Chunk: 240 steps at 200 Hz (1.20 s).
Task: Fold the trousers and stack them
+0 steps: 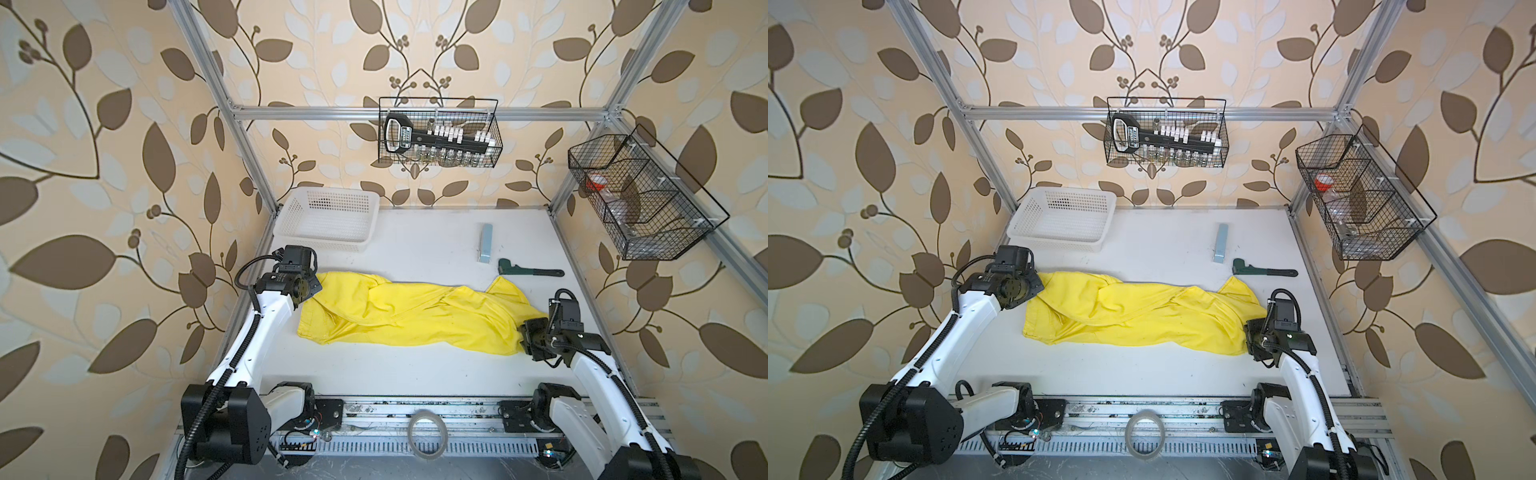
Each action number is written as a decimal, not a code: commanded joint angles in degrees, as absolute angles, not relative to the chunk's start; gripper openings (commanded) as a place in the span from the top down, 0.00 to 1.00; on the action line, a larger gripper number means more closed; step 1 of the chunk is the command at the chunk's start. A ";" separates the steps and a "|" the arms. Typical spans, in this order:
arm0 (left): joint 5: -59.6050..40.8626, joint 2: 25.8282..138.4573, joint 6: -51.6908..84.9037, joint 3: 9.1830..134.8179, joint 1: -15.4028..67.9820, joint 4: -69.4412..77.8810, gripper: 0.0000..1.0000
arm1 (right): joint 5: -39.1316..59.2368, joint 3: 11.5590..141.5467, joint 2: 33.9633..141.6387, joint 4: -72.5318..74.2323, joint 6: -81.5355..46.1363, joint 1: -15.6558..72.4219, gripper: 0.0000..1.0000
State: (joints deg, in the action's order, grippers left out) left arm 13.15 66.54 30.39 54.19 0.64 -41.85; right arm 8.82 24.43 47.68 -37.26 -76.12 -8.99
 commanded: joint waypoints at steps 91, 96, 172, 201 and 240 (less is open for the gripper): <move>12.11 70.92 25.56 70.45 -3.70 -42.03 1.00 | 1.26 43.95 53.91 -26.69 -53.57 -17.93 1.00; 11.38 71.31 25.42 71.56 -4.32 -41.74 1.00 | 1.86 45.66 54.86 -26.58 -52.24 -18.17 1.00; 3.01 74.57 26.03 77.78 -5.60 -41.42 1.00 | 9.20 45.37 58.58 -27.81 -52.95 -19.19 0.98; 2.96 70.15 29.66 64.79 -5.69 -39.85 1.00 | 10.72 31.59 53.55 -28.75 -57.12 -19.25 0.93; 5.18 66.94 36.19 52.81 -5.99 -38.23 1.00 | 3.43 23.68 46.49 -35.39 -58.16 -19.25 0.90</move>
